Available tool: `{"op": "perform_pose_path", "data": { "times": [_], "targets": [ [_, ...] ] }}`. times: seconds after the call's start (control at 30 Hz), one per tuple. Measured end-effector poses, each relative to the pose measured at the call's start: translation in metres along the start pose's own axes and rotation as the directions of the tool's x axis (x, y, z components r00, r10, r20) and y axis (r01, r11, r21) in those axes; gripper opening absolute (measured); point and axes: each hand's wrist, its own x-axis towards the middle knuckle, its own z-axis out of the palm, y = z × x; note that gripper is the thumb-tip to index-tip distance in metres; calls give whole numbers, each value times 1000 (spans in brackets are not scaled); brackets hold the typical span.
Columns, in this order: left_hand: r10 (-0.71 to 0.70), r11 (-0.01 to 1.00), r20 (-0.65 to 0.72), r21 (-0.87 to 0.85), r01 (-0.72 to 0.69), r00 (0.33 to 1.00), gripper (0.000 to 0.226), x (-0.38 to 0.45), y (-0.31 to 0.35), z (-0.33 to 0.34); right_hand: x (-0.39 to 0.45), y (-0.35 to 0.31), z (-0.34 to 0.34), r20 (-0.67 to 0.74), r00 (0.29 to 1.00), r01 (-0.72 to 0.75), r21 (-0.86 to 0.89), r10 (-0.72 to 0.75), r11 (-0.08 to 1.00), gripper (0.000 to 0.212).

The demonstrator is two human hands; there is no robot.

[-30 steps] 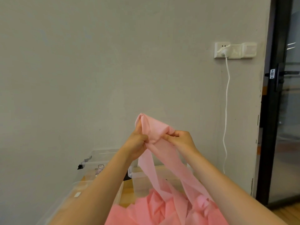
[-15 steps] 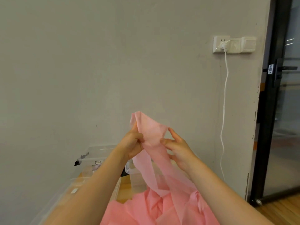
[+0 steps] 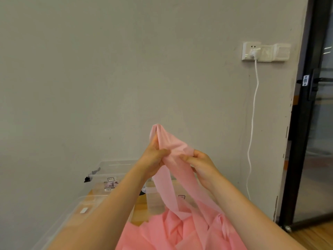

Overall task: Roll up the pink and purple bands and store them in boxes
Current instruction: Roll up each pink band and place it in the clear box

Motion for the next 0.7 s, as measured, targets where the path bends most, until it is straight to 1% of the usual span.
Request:
{"op": "perform_pose_path", "data": {
  "times": [0.03,0.07,0.13,0.2,0.23,0.3,0.33,0.37,0.4,0.47,0.53,0.57,0.63,0.67,0.7],
  "targets": [
    [-11,1000,11,-3,11,1000,85,-1,0,-3,1,0,-3,16,1000,-1,27,1,1000,9],
    [-19,1000,25,-2,19,1000,87,-2,0,-5,1,-2,-5,40,999,1,62,-3,998,5],
    [-39,999,37,8,39,999,92,-5,1,-9,2,-3,-8,96,995,16,108,-27,994,8],
    [-43,999,39,22,42,998,95,-7,1,-11,3,-5,-6,166,985,24,86,-38,996,12],
    [-37,999,41,17,36,998,96,-8,1,-10,4,-5,-4,189,981,25,58,-36,998,19],
    [-18,1000,39,5,18,999,96,-11,0,-11,8,-5,-1,178,984,24,0,-23,1000,33],
    [-9,1000,37,-7,9,999,96,-12,-1,-12,10,-4,-1,155,987,33,-23,-29,999,34],
    [-5,1000,35,-28,6,999,95,-13,-2,-13,10,-4,-1,142,989,53,-41,-46,998,30],
    [2,998,9,-57,-1,1000,94,-16,-4,-13,10,-5,0,128,990,68,-42,-62,997,25],
    [19,995,-115,-95,-30,993,85,-21,-13,-16,10,-9,1,73,993,95,-24,-93,995,23],
    [5,991,-286,-125,-42,958,61,-23,-21,-16,14,-15,3,9,995,100,-32,-99,995,29],
    [-16,990,-354,-139,-36,935,51,-21,-23,-15,18,-19,5,2,995,101,-64,-101,993,32],
    [-60,990,-430,-139,-1,901,43,-11,-16,-14,28,-33,13,16,994,107,-114,-106,988,37],
    [-65,992,-450,-129,7,891,41,-2,-7,-14,34,-45,18,9,993,121,-118,-121,986,38],
    [-40,992,-454,-128,-21,890,40,9,5,-14,42,-58,22,-3,989,146,-110,-147,983,39]
  ]
}}
